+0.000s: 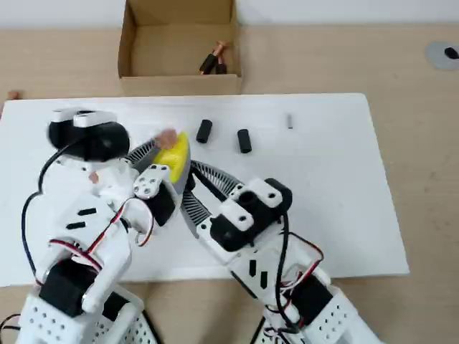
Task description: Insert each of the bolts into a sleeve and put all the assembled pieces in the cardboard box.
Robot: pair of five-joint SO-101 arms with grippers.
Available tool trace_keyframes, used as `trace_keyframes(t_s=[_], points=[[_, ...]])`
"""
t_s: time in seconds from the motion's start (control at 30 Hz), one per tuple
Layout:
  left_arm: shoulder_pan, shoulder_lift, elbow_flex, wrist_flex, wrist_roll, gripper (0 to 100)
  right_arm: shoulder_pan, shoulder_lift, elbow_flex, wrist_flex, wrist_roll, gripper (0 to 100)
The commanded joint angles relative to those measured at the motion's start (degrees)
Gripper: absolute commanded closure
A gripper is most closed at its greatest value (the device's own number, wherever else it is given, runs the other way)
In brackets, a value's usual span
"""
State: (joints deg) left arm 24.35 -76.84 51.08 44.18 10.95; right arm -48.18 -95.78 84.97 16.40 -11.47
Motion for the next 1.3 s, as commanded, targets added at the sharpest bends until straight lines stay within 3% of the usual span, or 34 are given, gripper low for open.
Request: trace_keyframes(t_s=[0.0, 0.3, 0.47, 0.67, 0.87, 1.07, 1.27], points=[[-0.1, -0.7, -0.6, 1.8, 0.0, 87, -0.5, -0.7, -3.5, -1.4, -0.5, 98.9], [-11.4, -0.6, -0.5, 3.4, 1.3, 80, -0.5, -0.7, -3.5, -1.4, -0.5, 98.9], [-12.3, -0.7, -2.7, 7.8, 1.7, 80, 0.0, -0.7, -3.5, -1.7, -0.4, 98.9], [-14.5, -0.3, -14.6, 17.7, 6.7, 81, 10.2, 4.4, -9.5, -4.5, -2.8, 98.9], [-25.3, -0.2, -15.9, 21.6, 6.0, 81, 16.6, 27.8, -27.5, -8.9, -3.4, 98.9], [-33.1, -0.7, -15.9, 26.8, -3.8, 81, 19.4, 55.3, -50.0, -11.1, -6.7, 98.9], [-36.6, -0.7, -15.9, 33.0, -12.3, 81, 24.4, 82.9, -72.8, -11.4, -11.0, 98.9]])
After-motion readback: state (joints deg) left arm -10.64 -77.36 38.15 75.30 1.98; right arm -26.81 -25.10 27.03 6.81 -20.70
